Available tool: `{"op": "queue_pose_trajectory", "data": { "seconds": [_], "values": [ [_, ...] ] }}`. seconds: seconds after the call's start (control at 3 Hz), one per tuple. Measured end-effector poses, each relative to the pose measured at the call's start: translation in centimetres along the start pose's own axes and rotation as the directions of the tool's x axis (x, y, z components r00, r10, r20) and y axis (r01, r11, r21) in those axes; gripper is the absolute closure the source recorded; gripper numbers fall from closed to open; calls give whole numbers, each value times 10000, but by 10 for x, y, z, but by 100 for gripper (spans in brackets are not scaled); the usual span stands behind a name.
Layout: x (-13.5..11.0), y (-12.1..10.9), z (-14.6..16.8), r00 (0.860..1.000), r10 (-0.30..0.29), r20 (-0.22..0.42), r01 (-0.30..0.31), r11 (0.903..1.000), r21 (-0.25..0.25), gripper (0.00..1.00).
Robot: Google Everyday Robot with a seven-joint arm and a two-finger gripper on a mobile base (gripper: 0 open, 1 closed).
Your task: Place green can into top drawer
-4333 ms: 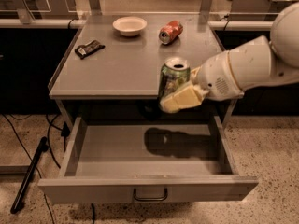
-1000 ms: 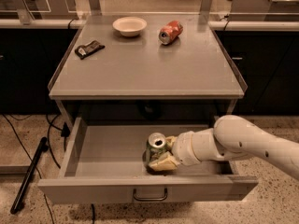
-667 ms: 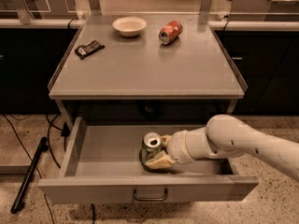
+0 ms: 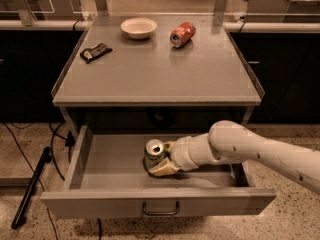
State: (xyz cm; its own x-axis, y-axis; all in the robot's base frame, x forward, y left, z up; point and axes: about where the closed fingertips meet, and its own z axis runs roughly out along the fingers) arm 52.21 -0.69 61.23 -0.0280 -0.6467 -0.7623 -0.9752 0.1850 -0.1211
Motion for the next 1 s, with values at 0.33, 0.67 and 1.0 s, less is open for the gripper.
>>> {"op": "queue_pose_trajectory", "data": {
  "seconds": [0.33,0.67,1.0],
  "values": [
    [1,-2,6,10000,-4,-7,4,10000,-80,100],
    [1,-2,6,10000,-4,-7,4,10000,-80,81],
    [1,-2,6,10000,-5,-7,5,10000,-81,57]
  ]
}}
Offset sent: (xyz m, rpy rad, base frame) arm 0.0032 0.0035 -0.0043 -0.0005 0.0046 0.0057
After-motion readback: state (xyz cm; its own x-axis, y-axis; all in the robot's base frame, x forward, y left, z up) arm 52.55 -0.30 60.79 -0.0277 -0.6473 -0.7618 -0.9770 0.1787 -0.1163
